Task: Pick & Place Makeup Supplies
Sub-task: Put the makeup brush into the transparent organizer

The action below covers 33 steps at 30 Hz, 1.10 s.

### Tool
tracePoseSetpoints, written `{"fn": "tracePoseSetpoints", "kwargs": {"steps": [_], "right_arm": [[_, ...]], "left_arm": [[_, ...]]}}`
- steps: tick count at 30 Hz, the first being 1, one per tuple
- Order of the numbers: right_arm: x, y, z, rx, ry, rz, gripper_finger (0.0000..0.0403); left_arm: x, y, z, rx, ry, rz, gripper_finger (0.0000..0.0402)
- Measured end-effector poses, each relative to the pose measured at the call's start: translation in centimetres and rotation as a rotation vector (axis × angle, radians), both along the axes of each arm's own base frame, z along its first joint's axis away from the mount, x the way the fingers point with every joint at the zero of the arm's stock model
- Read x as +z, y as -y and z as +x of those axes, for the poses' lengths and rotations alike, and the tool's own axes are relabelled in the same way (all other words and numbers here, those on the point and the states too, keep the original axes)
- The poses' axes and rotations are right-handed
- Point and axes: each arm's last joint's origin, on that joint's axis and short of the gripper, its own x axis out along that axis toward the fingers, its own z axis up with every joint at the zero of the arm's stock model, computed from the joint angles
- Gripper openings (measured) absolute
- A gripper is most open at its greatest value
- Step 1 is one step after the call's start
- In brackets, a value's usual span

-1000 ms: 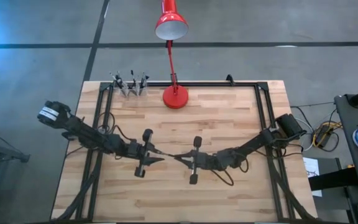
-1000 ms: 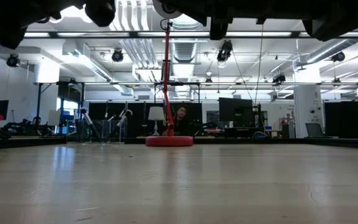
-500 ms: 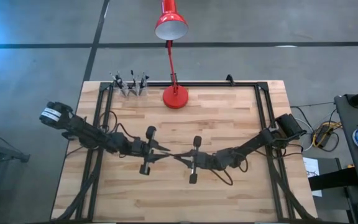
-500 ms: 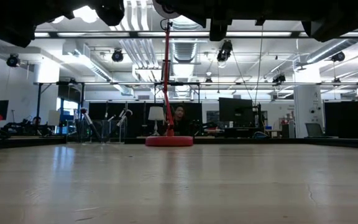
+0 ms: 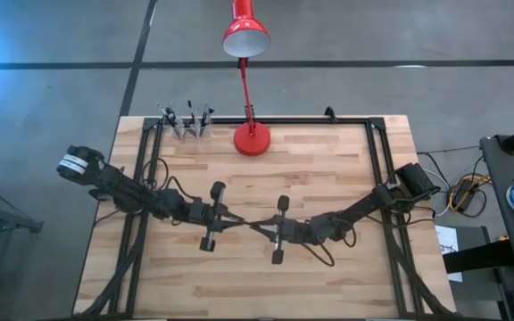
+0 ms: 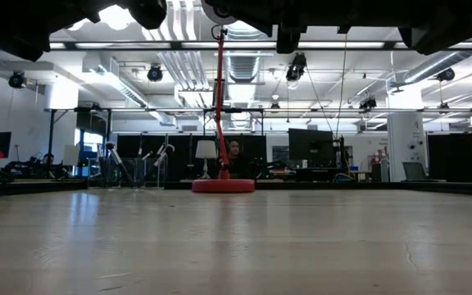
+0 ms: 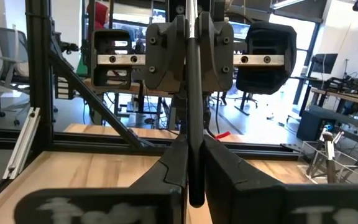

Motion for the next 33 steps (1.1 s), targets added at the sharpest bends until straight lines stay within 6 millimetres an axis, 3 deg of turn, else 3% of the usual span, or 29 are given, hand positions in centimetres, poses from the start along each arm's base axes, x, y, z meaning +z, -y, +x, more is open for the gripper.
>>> {"fn": "tracePoseSetpoints", "kwargs": {"steps": [11, 19, 24, 33], "right_arm": [[-0.9, 0.4, 0.0, -0.121, -0.086, 0.005, 0.0094], [-2.1, 0.7, -0.2, -0.255, -0.207, -0.043, 0.0147], [-2.8, 0.8, -0.3, -0.273, -0.266, -0.043, 0.0130], [-4.1, 0.9, -0.6, -0.282, -0.370, -0.040, 0.0043]], "left_arm": [[0.5, -0.7, -0.3, 0.141, -0.031, -0.005, 0.0014], [1.7, -2.6, -1.4, 0.340, -0.102, -0.015, 0.0014], [2.4, -4.7, -2.4, 0.473, -0.164, -0.015, 0.0014], [2.4, -10.5, -3.8, 0.859, -0.274, -0.033, 0.0013]]}}
